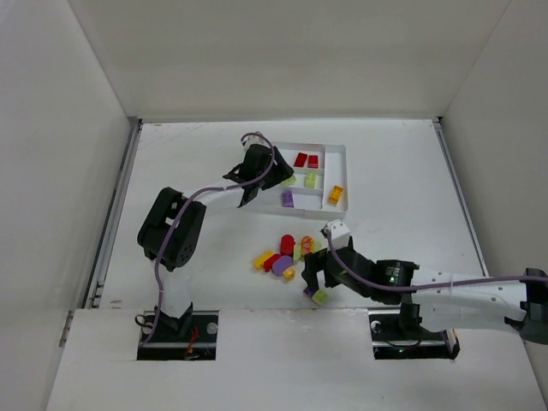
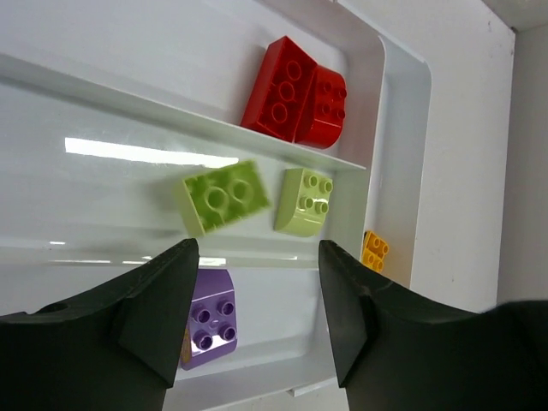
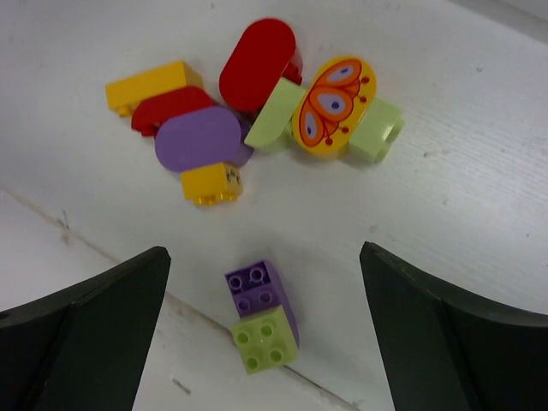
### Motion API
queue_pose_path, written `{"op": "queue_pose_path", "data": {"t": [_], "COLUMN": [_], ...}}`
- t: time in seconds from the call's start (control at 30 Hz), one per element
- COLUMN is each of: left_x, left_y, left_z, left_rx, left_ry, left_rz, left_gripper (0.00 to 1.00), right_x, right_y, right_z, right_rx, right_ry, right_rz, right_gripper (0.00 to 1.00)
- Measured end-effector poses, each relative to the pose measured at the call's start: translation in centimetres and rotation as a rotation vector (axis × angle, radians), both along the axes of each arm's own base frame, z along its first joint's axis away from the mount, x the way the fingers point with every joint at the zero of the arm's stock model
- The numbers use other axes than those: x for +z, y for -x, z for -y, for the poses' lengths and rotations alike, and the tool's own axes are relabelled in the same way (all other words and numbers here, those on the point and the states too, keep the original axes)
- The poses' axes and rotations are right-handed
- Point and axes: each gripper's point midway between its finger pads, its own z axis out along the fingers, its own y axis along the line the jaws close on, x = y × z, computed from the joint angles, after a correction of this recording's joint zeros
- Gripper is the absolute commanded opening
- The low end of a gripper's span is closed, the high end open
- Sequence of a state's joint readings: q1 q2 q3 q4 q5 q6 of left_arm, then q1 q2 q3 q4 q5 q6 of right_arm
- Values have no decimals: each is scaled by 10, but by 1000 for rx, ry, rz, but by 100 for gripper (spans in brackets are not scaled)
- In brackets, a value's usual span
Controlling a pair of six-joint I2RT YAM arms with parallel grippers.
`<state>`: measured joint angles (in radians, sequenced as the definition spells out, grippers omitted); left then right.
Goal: Sort the legos into containers by color
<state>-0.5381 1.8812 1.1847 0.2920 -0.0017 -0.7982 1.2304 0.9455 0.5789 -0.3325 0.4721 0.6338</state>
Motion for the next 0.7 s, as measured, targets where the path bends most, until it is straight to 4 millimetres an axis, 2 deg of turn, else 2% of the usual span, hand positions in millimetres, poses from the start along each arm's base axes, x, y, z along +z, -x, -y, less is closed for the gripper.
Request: {"op": "queue_pose_path", "data": {"t": [0.27, 0.4, 0.57, 0.7], "left_x": [1, 8, 17, 26], "left_y": [17, 36, 70, 94], "left_z": [0, -11, -32, -50], "left_rx": [-32, -35, -35, -28], "left_ry": [-32, -31, -23, -10], "left_rz": [-1, 5, 17, 37], "left_gripper": [60, 60, 60, 60], "right_x": [-29, -40, -65, -69], "right_y": [38, 49, 61, 65], "right_z": [0, -2, -1, -1], "right_rx": [137, 177, 211, 224], "right_ry": [120, 150, 234, 245], "right_rz": [-91, -138, -205, -226], "right_gripper": [99, 89, 78, 72]}}
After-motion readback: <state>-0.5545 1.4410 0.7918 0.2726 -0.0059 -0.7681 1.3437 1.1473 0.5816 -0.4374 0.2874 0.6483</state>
